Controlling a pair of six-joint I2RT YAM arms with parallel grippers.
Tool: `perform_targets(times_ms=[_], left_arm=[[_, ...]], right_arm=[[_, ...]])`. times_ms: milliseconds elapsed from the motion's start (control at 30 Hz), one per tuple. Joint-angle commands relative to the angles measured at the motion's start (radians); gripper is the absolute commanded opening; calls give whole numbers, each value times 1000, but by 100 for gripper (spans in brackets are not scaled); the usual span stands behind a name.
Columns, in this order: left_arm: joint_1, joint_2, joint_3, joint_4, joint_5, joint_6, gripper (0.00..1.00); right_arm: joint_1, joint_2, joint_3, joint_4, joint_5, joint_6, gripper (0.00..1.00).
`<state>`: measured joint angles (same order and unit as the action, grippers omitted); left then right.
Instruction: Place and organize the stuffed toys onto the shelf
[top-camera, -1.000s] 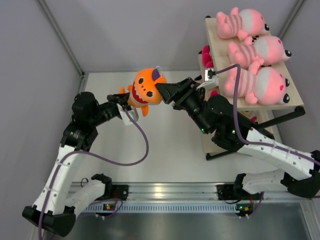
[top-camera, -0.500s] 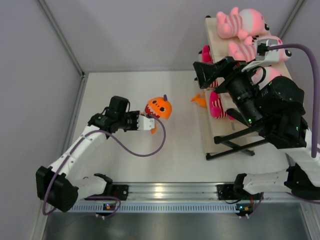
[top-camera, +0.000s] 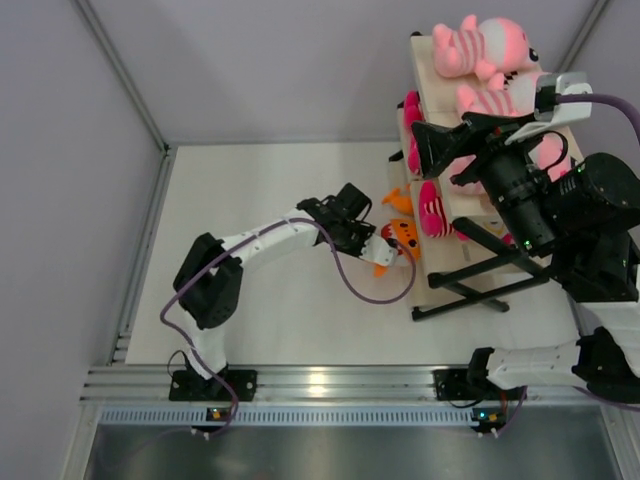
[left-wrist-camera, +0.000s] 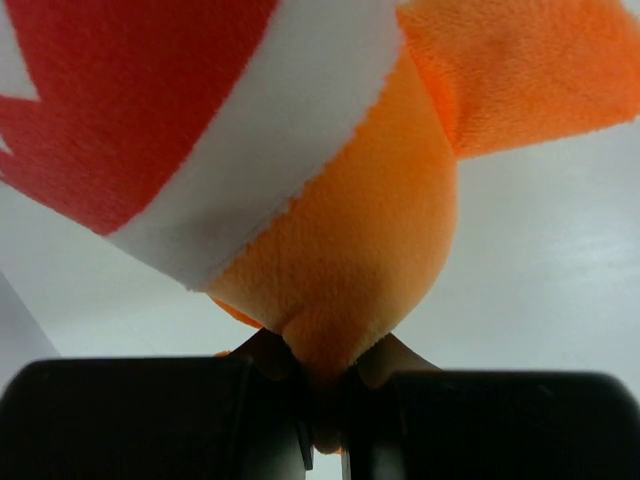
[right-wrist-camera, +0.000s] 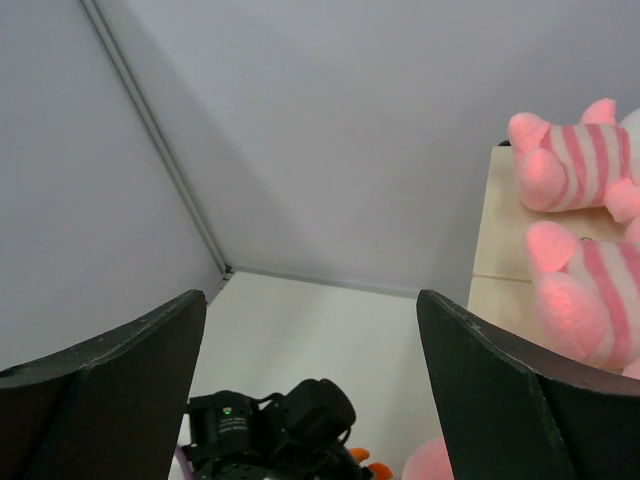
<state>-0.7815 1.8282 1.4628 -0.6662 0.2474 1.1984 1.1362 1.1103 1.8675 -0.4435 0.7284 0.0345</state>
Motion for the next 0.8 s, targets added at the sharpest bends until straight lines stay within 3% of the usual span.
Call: perform_targets(times_ms=[0, 333, 767], left_arm=[[-47, 115, 123, 72, 16, 30, 0], [-101, 371, 378, 206, 61, -83, 0], [-102, 364, 341, 243, 46, -232, 0]], right_arm=[[11, 5, 61, -8, -24, -107, 86], [10, -55, -19, 49, -17, -148, 86], [10, -29, -30, 34, -50, -139, 88]])
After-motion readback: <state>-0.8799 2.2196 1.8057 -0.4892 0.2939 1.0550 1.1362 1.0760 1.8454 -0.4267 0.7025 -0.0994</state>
